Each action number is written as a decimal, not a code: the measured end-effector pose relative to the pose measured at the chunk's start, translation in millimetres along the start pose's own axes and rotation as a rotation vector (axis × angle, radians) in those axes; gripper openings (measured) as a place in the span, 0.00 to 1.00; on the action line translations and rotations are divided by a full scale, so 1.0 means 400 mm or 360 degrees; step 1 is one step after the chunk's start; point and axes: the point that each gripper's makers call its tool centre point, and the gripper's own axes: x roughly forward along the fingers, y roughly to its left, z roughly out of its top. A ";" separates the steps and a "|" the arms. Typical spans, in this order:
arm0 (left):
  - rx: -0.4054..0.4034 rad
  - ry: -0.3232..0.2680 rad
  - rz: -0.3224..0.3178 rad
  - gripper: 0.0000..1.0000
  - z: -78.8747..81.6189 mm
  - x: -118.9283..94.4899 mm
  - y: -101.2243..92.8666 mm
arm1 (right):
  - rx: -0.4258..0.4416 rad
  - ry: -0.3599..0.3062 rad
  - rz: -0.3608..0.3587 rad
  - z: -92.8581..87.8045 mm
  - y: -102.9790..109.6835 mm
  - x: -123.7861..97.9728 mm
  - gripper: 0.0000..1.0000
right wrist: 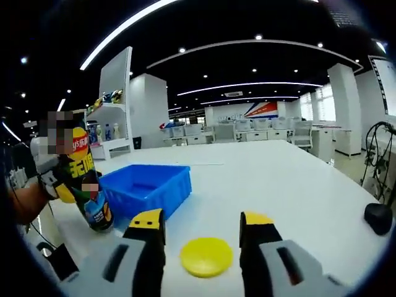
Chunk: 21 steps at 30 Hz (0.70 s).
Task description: Open the lid of the chip container on the table, take out the chips, place them into the box in front of the container, and close the lid
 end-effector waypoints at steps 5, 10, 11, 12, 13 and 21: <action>0.0010 0.0088 -0.0152 0.47 0.035 -0.051 -0.010 | 0.0485 -0.0030 0.0281 0.020 0.058 -0.015 0.47; 0.0207 0.0327 -0.0179 0.47 0.034 -0.094 0.005 | 0.0594 -0.0090 0.0448 0.044 0.106 -0.038 0.42; 0.0221 0.0354 -0.0204 0.47 0.032 -0.100 -0.002 | 0.0616 -0.0075 0.0506 0.044 0.128 -0.043 0.42; 0.0211 0.0374 -0.0223 0.47 0.032 -0.104 -0.008 | 0.0633 -0.0070 0.0545 0.046 0.143 -0.046 0.42; 0.0206 0.0395 -0.0241 0.46 0.027 -0.106 -0.013 | 0.0652 -0.0081 0.0590 0.053 0.161 -0.050 0.42; 0.0187 0.0595 -0.0368 0.46 -0.054 -0.133 -0.021 | 0.0627 -0.0091 0.0765 0.079 0.258 -0.063 0.42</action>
